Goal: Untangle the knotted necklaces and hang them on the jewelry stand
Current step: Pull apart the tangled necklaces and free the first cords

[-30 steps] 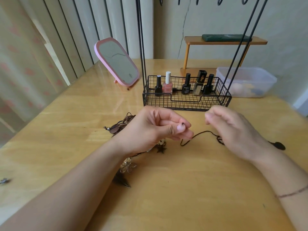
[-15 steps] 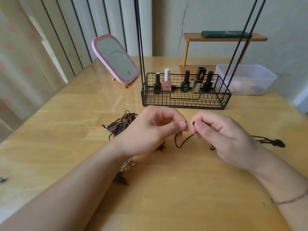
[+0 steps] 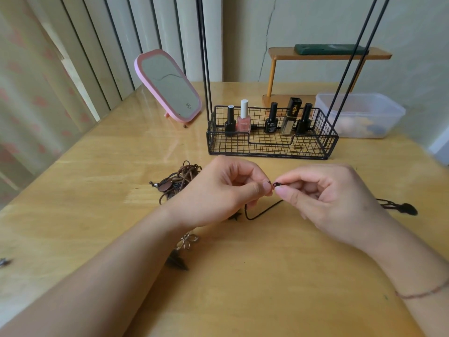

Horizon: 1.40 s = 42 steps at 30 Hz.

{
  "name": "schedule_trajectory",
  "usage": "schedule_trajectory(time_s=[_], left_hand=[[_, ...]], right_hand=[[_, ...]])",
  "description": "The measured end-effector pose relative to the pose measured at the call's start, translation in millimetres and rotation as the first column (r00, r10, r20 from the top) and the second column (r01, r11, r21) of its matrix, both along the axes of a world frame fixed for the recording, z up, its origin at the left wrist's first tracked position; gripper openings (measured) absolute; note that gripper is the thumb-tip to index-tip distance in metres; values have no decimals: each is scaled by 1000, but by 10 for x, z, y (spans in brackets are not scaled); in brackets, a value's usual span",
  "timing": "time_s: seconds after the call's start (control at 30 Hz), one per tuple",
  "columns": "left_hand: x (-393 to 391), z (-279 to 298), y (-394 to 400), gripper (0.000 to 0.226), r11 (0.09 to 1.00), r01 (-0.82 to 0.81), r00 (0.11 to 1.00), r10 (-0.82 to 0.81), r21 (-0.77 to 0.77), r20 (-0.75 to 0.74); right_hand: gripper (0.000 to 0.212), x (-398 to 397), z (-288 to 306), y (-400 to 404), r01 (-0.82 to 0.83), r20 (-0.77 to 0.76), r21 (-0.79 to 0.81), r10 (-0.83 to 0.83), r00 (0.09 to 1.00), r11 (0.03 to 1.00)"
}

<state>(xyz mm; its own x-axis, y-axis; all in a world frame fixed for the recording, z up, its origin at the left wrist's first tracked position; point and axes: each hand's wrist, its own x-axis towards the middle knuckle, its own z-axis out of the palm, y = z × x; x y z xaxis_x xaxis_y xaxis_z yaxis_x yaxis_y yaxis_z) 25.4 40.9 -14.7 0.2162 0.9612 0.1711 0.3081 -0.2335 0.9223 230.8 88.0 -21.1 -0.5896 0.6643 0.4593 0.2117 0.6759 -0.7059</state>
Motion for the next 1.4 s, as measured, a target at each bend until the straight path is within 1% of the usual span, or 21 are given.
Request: schedule_trajectory(time_s=[0.13, 0.2, 0.33, 0.43, 0.53, 0.77, 0.9, 1.0, 1.17, 1.23, 1.27, 1.33, 1.37, 1.4], left_hand=[[0, 8, -11, 17, 1000, -24, 999, 24, -18, -24], [7, 15, -19, 18, 998, -47, 999, 46, -43, -25], [34, 23, -27, 19, 993, -83, 996, 81, -85, -25], [42, 22, -27, 17, 992, -90, 996, 87, -90, -36], [33, 28, -34, 15, 994, -81, 996, 78, -75, -38], [32, 37, -43, 12, 989, -93, 995, 88, -117, -50], [29, 41, -40, 14, 989, -85, 996, 81, -125, -34], [25, 42, -37, 13, 990, -73, 997, 70, -118, -31], [26, 35, -36, 10, 992, -72, 996, 67, -103, -52], [27, 30, -33, 11, 993, -70, 996, 65, -96, -55], [27, 30, -33, 12, 994, -64, 997, 60, -86, -58], [27, 37, -38, 13, 998, -43, 998, 40, -53, -53], [28, 41, -42, 14, 999, -31, 999, 29, -34, -43], [29, 41, -45, 16, 1000, -19, 999, 18, -13, -33]], right_hand=[[15, -22, 8, 11, 33, 36, 174, -40, 999, 984], [15, -20, 9, 16, 39, 48, 230, -51, 998, 973], [9, -12, -6, 13, 50, 99, 331, -88, 991, 942], [10, -5, -15, 11, 72, 128, 355, -124, 984, 932], [5, -4, -10, 2, 81, 123, 359, -134, 983, 930], [5, -12, -12, -24, 94, 126, 402, -157, 980, 911], [2, -22, -2, -37, 111, 78, 301, -141, 987, 947], [2, -40, -17, -41, 121, 86, 250, -147, 985, 961], [3, -61, -50, -53, 143, 89, 205, -163, 983, 968], [9, -63, -45, -69, 153, 92, 153, -168, 981, 976], [12, -65, -30, -79, 162, 96, 94, -171, 981, 982], [9, -67, 30, -100, 143, 114, -62, -135, 984, 988], [14, -64, 62, -100, 102, 98, -179, -85, 992, 979], [21, -59, 91, -98, 57, 54, -333, -42, 998, 941]])
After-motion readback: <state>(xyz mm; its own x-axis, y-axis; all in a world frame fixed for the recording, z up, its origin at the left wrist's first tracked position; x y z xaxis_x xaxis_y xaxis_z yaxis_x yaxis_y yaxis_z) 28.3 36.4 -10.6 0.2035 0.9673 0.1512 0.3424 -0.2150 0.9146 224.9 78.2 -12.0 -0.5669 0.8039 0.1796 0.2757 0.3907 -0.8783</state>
